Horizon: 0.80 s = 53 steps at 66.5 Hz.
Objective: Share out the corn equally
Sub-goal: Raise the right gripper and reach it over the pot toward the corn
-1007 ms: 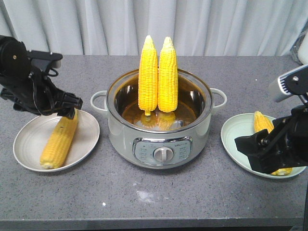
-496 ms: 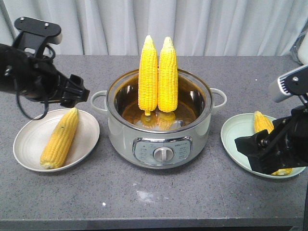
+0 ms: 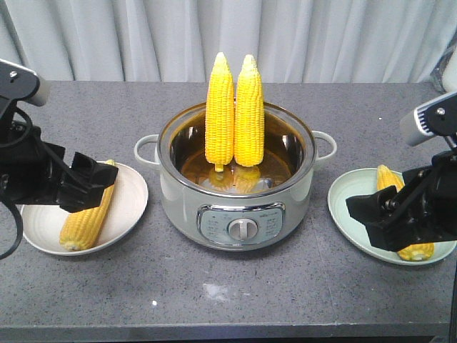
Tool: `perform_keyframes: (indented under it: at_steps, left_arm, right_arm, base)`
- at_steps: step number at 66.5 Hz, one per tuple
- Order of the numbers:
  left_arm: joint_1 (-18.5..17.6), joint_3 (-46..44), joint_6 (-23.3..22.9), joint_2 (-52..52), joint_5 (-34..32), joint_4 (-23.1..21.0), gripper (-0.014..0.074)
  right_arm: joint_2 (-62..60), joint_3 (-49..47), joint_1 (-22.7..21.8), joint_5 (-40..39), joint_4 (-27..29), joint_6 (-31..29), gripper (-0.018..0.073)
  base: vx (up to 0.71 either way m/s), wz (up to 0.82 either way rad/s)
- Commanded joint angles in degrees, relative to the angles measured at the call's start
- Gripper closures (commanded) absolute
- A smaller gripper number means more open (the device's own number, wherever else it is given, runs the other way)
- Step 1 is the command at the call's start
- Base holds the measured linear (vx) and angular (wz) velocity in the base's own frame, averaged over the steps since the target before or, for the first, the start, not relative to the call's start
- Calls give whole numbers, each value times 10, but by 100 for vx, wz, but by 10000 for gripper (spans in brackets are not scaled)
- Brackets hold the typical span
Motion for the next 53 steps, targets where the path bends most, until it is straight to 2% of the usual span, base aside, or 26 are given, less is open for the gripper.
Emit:
perform_keyframes:
  at_steps: [1,12,20,24,31,38,53]
  left_arm:
    - [-5,-11,1,-16,-40,-37,38]
    - [-5,-11,1,-15,-35,-38,38]
    - [-5,-11,1,-15,-35,-38,38]
    - [-5,-11,1,-15,-35,-38,38]
    - [-5,-11,1,-15,-35,-38,38]
    - [-5,-11,1,-15,-35,-38,38]
    - [-5,-11,1,-15,-35,-38,38]
  right_arm:
    - [-8,-14,0,-63,0,-1,-3]
    - [13,-40,-14,-81,0,10,6]
    - [50,-90,-60,-59,9,9,20]
    - [69,-116,-84,-48,31,-10,22]
    - [107,-155,-118,-32,107,-82,25]
    - [153,-193,-142,-27,213,-175,25]
    - [253,-274,-139,-27,349,-305,25]
  base:
    - [0,0]
    - [0,0]
    - [0,0]
    - [0,0]
    - [0,0]
    - [0,0]
    - [0,0]
